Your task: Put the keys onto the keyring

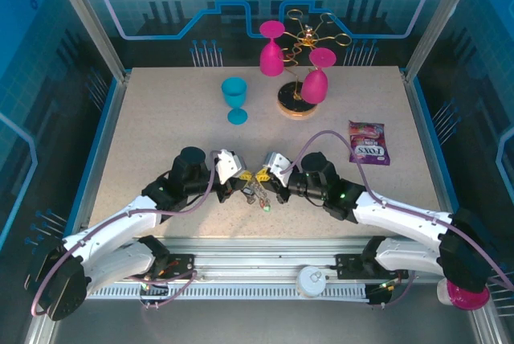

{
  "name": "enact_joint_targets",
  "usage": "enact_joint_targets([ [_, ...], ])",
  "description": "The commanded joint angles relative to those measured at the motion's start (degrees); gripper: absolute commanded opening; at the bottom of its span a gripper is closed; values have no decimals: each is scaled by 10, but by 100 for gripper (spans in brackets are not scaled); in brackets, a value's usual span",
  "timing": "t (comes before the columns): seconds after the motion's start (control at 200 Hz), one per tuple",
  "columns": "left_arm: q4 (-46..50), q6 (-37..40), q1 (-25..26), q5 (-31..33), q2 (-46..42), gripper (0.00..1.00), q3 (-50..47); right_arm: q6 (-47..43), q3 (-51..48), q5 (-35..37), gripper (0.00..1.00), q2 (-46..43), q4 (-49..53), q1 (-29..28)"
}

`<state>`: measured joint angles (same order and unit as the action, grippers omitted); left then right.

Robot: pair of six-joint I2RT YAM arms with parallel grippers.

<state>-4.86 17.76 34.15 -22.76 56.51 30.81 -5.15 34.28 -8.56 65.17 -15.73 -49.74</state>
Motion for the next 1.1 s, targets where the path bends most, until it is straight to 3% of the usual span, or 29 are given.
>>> enact_joint_targets([
  [0.0,-26,-16,3,-19,-1,0,-4,1,21,3,0,9,-28,-8],
  [0.555,-31,-16,2,-35,0,0,-8,36,31,65,0,29,-32,-9],
  [0.755,-36,-7,3,-28,-6,0,-13,97,36,110,0,35,-26,-6],
  [1.096,-39,31,4,7,-19,0,-15,182,35,127,0,45,-25,0],
])
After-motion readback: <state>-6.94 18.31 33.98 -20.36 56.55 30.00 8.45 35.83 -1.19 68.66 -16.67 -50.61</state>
